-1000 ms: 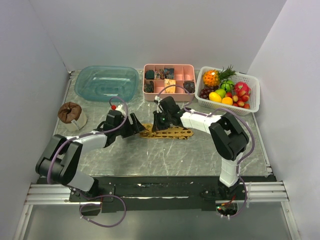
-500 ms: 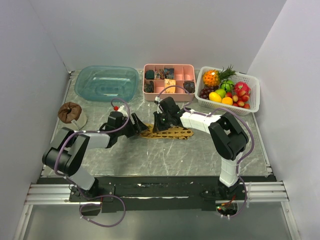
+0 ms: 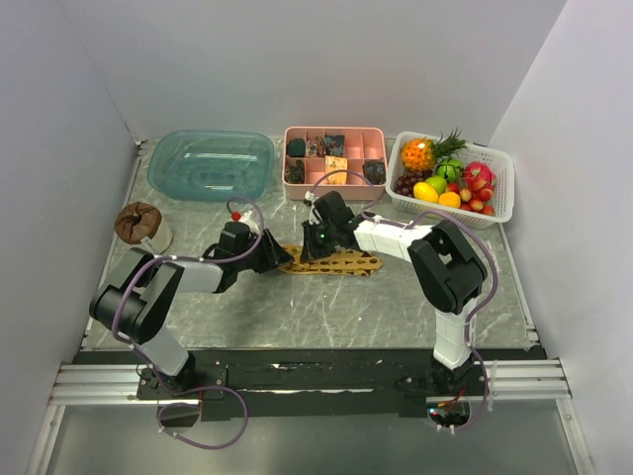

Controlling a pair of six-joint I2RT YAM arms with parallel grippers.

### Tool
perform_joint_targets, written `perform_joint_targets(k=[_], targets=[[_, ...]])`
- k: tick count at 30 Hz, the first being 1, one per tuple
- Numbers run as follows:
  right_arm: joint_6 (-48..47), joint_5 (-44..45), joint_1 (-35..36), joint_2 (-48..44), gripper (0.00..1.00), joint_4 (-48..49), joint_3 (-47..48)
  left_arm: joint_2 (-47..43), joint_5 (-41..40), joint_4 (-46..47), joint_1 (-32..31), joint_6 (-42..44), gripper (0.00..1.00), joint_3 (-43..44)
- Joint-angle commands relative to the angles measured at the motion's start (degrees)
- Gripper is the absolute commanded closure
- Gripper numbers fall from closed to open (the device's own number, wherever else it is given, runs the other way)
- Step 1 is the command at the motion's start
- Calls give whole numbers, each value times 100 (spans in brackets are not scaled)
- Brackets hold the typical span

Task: Roll the ties
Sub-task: Roll the tie at the center of the board.

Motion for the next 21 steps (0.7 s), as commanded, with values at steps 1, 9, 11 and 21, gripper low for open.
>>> perform_joint_targets(k=[1, 9, 11, 21], targets=[[-15, -16, 3, 178, 100, 17, 203, -406, -287, -487, -41, 276, 60, 387], [107, -174, 83, 301, 100, 245, 273, -600, -665, -1771, -119, 980, 62, 1116], [160, -226, 100, 362, 100, 386, 291, -591, -788, -2096, -234, 1128, 63, 1327], [310, -315, 197, 696, 100, 580, 484, -433, -1755, -3336, -735, 1446, 63, 2206]])
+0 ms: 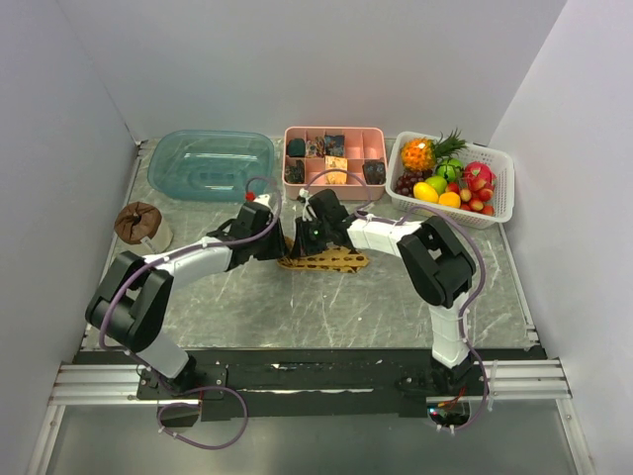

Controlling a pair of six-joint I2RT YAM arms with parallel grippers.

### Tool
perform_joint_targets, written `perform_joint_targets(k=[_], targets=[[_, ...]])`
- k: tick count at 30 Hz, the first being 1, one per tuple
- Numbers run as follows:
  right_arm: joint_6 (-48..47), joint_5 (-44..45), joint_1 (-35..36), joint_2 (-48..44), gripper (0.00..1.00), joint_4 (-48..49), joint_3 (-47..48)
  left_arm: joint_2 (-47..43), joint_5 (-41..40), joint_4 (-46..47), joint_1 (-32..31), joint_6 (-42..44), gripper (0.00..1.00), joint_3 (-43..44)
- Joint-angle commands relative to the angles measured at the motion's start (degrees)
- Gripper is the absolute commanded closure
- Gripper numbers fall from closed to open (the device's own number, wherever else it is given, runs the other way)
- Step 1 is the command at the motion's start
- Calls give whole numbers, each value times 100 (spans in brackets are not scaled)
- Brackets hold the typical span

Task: Roll the ties
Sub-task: Roll the tie at the center of the board.

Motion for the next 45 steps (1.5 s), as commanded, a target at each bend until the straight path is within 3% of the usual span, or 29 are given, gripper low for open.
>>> perform_joint_targets(k=[1, 17, 45], targets=[[50, 46, 166, 248, 100, 112, 178, -68, -348, -497, -302, 182, 62, 650], [32, 11, 79, 152, 100, 77, 82, 899, -1693, -2247, -1005, 534, 60, 2285], [32, -261, -554, -947, 100, 411, -938, 1585, -2844, -3074, -1542, 367, 57, 2980]])
